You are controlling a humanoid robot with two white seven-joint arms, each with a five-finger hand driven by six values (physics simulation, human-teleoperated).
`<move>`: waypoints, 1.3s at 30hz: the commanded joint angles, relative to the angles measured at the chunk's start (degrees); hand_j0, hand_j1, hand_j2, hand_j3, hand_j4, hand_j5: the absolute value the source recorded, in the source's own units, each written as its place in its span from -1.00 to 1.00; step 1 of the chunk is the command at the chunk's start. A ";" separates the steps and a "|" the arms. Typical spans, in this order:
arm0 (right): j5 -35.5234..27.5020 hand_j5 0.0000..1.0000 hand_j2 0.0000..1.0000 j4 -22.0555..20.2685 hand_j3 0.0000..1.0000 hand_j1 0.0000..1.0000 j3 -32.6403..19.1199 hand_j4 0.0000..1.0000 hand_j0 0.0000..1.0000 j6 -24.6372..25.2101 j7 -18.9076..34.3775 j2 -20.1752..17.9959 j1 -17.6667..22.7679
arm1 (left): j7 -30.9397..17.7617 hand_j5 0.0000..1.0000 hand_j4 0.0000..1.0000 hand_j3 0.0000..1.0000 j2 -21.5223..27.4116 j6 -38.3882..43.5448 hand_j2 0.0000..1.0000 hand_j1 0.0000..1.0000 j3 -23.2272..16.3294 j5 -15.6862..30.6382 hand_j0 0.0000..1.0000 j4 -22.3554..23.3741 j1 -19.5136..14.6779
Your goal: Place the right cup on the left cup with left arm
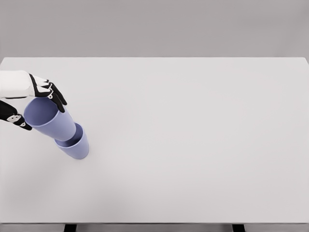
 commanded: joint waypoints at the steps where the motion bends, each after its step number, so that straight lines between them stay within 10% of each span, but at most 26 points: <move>1: 0.08 1.00 1.00 -0.01 1.00 1.00 0.00 1.00 1.00 -0.05 0.03 0.00 0.00 | 0.04 0.15 0.15 0.15 -0.10 0.16 0.15 0.15 0.13 0.40 0.15 0.00 0.00; 24: 0.08 1.00 1.00 -0.01 1.00 1.00 0.00 1.00 1.00 -0.05 0.03 0.00 0.00 | 0.04 0.20 0.20 0.20 -1.42 0.16 0.20 0.20 0.30 -0.31 0.20 1.23 0.35; 30: 0.08 1.00 1.00 -0.01 1.00 1.00 0.00 1.00 1.00 -0.05 0.03 0.00 0.00 | 0.04 0.72 0.72 0.72 -1.24 0.16 0.72 0.72 0.30 -0.48 0.72 1.23 0.44; 39: 0.08 1.00 1.00 -0.01 1.00 1.00 0.00 1.00 1.00 -0.05 0.03 0.00 0.00 | 0.04 0.86 0.86 0.86 -1.07 0.16 0.86 0.86 0.66 -0.75 0.86 1.06 0.44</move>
